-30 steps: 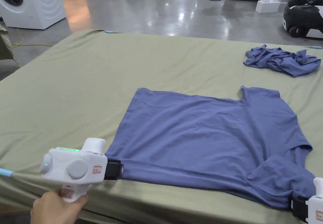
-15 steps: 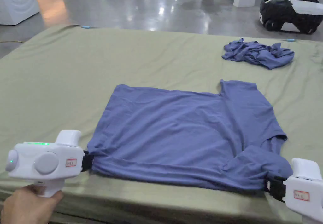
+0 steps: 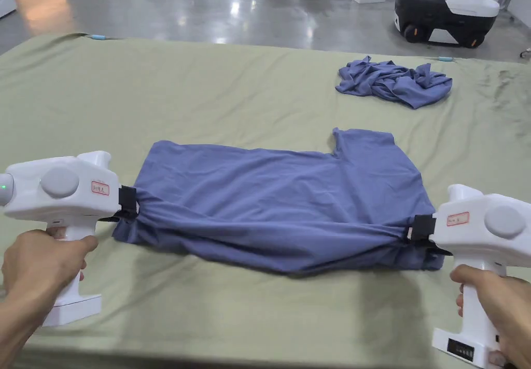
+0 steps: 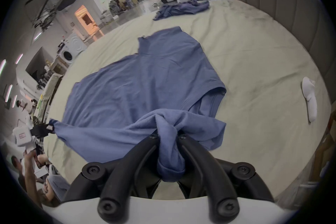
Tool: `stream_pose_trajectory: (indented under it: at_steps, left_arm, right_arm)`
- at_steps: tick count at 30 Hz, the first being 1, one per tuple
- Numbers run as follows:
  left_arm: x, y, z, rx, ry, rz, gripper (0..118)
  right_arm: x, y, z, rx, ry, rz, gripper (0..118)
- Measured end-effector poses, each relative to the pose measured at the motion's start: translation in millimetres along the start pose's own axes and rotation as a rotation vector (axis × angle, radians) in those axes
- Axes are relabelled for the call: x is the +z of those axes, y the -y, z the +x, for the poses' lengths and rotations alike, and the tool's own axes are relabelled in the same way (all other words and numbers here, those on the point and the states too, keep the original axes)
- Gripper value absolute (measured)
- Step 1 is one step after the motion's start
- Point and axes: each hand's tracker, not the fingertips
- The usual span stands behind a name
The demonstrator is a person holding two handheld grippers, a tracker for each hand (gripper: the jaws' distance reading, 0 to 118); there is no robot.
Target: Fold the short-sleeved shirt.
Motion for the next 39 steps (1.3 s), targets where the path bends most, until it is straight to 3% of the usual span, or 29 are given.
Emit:
stream_pose_trajectory:
  at_steps: [3, 4, 5, 7, 8, 9, 11, 14, 18, 19, 20, 21, 22, 24, 26, 31, 32, 34, 35, 36, 39]
  left_arm:
    - [-22.1, 1.6, -2.9, 0.042, 0.002, -0.039, 5]
    - [-28.1, 3.8, -2.4, 0.04, -0.005, -0.043, 9]
    - [-33.0, 6.3, -0.8, 0.026, -0.026, -0.05, 19]
    - [-38.9, 7.7, 1.5, -0.016, -0.057, -0.093, 62]
    - [-39.1, 8.4, 2.1, -0.022, -0.058, -0.101, 77]
    - [-35.1, 9.3, 1.8, -0.026, -0.055, -0.102, 83]
    - [-15.5, 10.0, 2.7, -0.03, -0.007, -0.023, 83]
    - [49.3, 23.7, 14.1, -0.077, 0.066, 0.226, 83]
    - [137.2, 79.3, 33.8, -0.158, 0.203, 0.495, 83]
    - [151.0, 97.8, 37.3, -0.179, 0.219, 0.557, 82]
    - [161.2, 115.4, 41.6, -0.194, 0.231, 0.59, 77]
    - [166.9, 125.8, 44.9, -0.213, 0.24, 0.564, 45]
    - [170.1, 135.1, 48.9, -0.232, 0.25, 0.53, 0]
    - [178.1, 168.3, 59.4, -0.236, 0.059, 0.659, 0]
    - [177.4, 176.3, 58.2, -0.246, 0.196, 0.538, 0]
    - [173.3, 180.6, 54.0, -0.208, 0.151, 0.559, 0]
    - [172.5, 180.1, 51.8, -0.199, 0.163, 0.554, 0]
    - [171.1, 180.8, 50.2, -0.185, 0.156, 0.549, 0]
    - [172.2, 179.0, 48.0, -0.183, 0.159, 0.545, 0]
    - [172.0, 179.6, 47.9, -0.183, 0.156, 0.542, 0]
    - [173.7, 181.3, 44.0, -0.181, 0.146, 0.533, 0]
  right_arm:
    - [-22.4, -1.7, 2.5, 0.004, 0.058, -0.042, 14]
    - [-33.7, -2.1, 8.0, -0.014, 0.054, -0.053, 14]
    - [-39.9, -0.5, 9.5, -0.027, 0.045, -0.076, 15]
    - [-43.0, 0.3, 7.5, -0.022, 0.052, -0.1, 37]
    - [-40.0, -0.1, 7.5, -0.012, 0.064, -0.095, 58]
    - [-35.2, -1.4, 7.3, -0.007, 0.074, -0.091, 73]
    - [-9.5, -1.8, 10.7, -0.015, 0.095, -0.032, 74]
    - [65.5, 18.7, 10.9, -0.007, 0.017, 0.242, 75]
    - [159.9, 95.8, 2.5, 0.146, -0.012, 0.692, 74]
    - [174.6, 118.1, 0.1, 0.198, -0.022, 0.763, 72]
    - [182.4, 134.8, 1.7, 0.246, -0.032, 0.744, 56]
    - [187.8, 146.5, -0.4, 0.265, -0.054, 0.737, 2]
    - [190.7, 157.6, -5.1, 0.267, -0.029, 0.72, 2]
    - [199.4, 173.5, -6.0, 0.231, -0.051, 0.687, 2]
    - [198.2, 178.5, -11.5, 0.249, -0.025, 0.667, 2]
    - [173.1, 144.7, -3.6, 0.204, -0.039, 0.632, 3]
    - [153.7, 123.9, 2.2, 0.186, -0.049, 0.574, 11]
    - [108.7, 84.1, 7.4, 0.172, 0.005, 0.435, 96]
    - [77.3, 63.3, 9.8, 0.172, 0.07, 0.347, 106]
    - [47.1, 47.7, 12.5, 0.187, 0.134, 0.243, 103]
    - [-25.2, 24.1, 25.4, 0.211, 0.158, 0.041, 101]
